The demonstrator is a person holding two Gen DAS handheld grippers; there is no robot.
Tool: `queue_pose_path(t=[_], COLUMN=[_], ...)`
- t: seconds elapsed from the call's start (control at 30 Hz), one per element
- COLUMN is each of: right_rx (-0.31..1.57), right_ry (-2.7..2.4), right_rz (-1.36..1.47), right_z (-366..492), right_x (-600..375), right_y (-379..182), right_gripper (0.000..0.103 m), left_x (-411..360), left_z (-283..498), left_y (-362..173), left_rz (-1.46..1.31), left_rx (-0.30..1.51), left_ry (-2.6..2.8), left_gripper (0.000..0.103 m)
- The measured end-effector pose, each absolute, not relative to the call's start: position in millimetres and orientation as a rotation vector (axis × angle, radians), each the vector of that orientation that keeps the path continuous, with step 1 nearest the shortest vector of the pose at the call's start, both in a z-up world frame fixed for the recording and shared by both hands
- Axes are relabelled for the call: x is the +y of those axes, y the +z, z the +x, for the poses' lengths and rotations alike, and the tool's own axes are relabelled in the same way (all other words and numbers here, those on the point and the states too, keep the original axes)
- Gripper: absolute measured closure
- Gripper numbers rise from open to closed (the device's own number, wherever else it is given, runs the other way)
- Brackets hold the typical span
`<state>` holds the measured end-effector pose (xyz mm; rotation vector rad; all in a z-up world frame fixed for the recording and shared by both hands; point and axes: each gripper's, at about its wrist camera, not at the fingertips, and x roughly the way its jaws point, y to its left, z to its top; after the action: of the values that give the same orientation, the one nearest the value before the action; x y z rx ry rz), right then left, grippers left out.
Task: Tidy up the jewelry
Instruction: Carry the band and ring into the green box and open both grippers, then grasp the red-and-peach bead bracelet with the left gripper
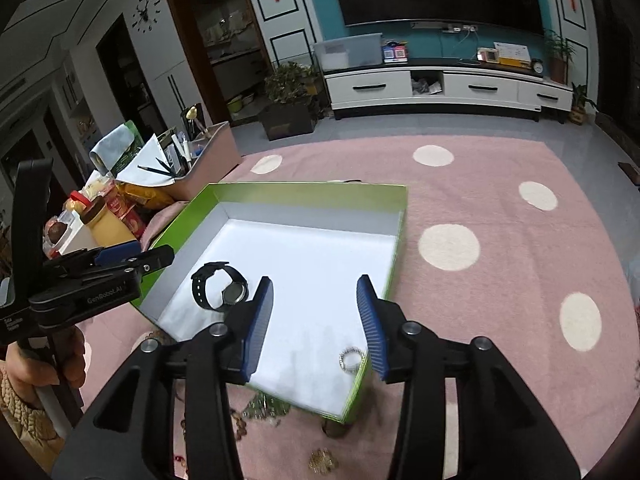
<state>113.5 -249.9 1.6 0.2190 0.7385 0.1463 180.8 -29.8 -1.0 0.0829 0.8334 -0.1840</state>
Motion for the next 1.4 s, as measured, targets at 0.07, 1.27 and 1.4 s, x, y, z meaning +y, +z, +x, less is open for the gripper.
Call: queue_pose_path(t=[0.07,1.27,1.4], right_rx=[0.743,0.843,0.85], right_ry=[0.132,0.068,0.07], right_rz=[0.221,0.312,0.323], right_z=[102.2,-16.9,-20.3], right_x=[-253.2,-264.7,-264.2], right_y=[0.4,-47.9,-52.0], right_gripper=[0.055,0.053,0.053], left_x=[-26.7,-3.7,-9.7], left_z=[173.4,20.0,12.8], left_y=[-0.2,-61.7,-74.9], left_rz=[0.084,0.135,0.165], left_rx=[0.83,0.985,1.002], left_ry=[-0.184,-0.32,-0.344], left_gripper=[0.029,0.022,0.03])
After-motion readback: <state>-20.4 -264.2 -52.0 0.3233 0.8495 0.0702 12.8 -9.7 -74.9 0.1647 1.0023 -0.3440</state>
